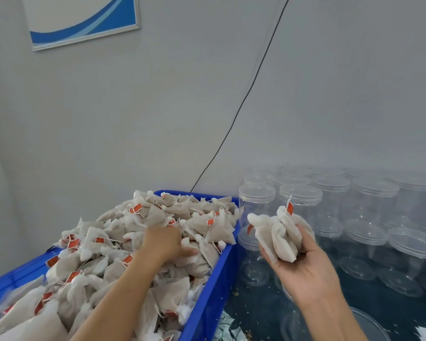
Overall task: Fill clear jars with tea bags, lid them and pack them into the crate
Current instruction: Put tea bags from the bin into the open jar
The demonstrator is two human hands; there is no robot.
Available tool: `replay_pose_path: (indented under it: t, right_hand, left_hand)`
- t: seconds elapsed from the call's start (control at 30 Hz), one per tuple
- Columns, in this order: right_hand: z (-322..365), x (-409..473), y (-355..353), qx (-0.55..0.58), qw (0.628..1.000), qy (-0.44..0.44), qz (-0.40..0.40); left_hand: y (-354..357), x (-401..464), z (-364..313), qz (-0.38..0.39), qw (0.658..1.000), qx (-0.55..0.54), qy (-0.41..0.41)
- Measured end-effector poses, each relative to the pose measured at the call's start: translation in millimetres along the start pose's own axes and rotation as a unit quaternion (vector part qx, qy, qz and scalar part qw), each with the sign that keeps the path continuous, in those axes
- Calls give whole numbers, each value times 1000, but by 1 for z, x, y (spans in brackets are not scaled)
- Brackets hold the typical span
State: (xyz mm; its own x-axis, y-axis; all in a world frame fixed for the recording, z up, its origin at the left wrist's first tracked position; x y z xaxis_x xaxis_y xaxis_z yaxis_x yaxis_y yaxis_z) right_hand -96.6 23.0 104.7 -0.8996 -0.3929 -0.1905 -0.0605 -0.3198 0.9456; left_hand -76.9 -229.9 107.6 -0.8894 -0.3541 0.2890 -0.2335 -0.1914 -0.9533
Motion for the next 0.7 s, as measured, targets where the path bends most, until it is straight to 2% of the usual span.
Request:
replay_pose_path:
  t: [0.07, 0.23, 0.33, 0.43, 0.6, 0.7]
  right_hand:
    - [16, -5, -1, -9, 1000, -10, 6]
    - [60, -13, -14, -21, 999, -42, -3]
    - [83, -15, -29, -9, 998, -48, -30]
    - [105, -20, -38, 1, 997, -69, -36]
    - [124, -22, -54, 43, 995, -65, -58]
    - [124, -19, -63, 41, 994, -36, -92]
  left_hand:
    - [9, 0, -3, 9, 1000, -12, 2]
    - [-11, 0, -2, -48, 977, -200, -49]
    - [-35, -3, -21, -86, 937, -336, -41]
    - [-56, -12, -70, -65, 887, -457, 4]
    - [-55, -35, -176, 43, 848, -515, 117]
    - [-49, -40, -213, 25, 872, -459, 167]
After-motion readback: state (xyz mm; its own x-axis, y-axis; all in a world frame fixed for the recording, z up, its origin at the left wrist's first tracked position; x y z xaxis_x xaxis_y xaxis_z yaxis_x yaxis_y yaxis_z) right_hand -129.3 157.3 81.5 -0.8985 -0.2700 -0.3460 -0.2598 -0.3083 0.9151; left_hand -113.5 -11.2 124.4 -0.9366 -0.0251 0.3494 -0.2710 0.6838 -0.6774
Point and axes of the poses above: each hand's wrist, its own x-axis towards the middle knuckle, its own y-axis out of the palm, z = x × y, the point moved 9 cm from there along x, towards the middle knuckle, and after that the axes turned 11 degrees about -z, right-handed, at the moved point
